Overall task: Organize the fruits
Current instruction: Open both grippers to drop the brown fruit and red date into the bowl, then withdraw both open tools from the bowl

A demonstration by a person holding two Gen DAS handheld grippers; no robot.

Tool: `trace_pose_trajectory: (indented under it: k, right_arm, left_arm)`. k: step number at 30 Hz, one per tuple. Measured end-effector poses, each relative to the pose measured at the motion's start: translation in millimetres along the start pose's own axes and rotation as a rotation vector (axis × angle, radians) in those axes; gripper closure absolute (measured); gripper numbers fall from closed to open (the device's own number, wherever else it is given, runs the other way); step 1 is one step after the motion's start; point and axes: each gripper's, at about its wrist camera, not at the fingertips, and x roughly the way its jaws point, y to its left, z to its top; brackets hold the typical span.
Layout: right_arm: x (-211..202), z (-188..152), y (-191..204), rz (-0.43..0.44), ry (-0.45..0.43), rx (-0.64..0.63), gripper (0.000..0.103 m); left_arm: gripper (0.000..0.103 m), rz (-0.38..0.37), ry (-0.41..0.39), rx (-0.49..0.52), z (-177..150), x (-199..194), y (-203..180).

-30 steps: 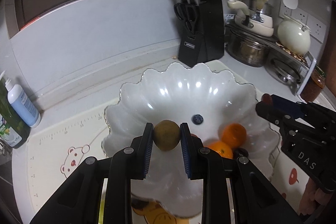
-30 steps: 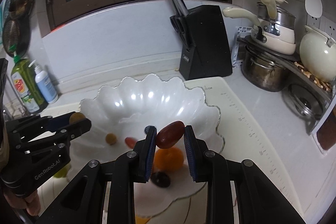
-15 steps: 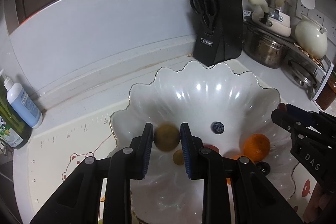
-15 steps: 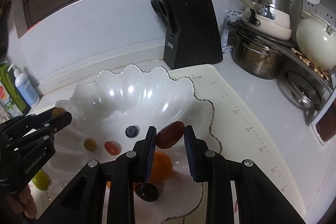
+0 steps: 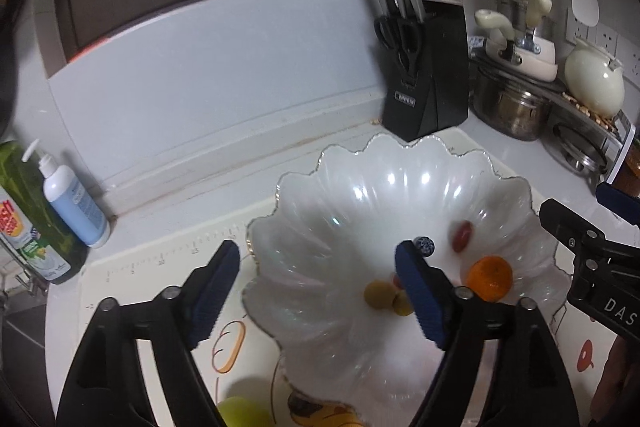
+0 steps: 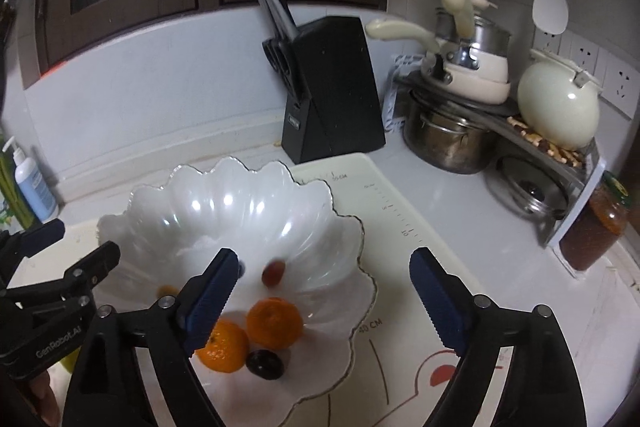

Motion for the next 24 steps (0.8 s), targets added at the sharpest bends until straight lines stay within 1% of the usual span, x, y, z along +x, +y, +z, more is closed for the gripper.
trace_pose_trajectory:
  k: [4,7,11,16,24]
  right_arm:
    - [-16.5,2.2,3.6,0.003,-0.02,0.003,0.015]
    - [-30.1,2.3,6.8,0.006,-0.035,0.009,0.015]
    - [-49.1,-2.6,11.5,0.018,-0.055,0.036,0.014]
    - [-65.6,-13.8,24.0,0.039,-0.059,0.038,0.014]
    - [-85.5,-28.0,46.2,0.071,-0.06,0.012,0.014]
  left_arm:
    - [0.016,0.015,-0.026,-0.006,1.4,-19.4,5.2]
    - [0.014,0.015,-0.043,-0.014,0.8,-34.2,10.1]
    - [0.013,0.028,-0.063,-0.007,-5.5,-55.8,17.6]
    - [0.013,0.05,-0.082,-0.006,-17.3,-79.9,31.3]
    - [0.013,0.058,-0.072,-0.021,-41.2,-97.5,49.0]
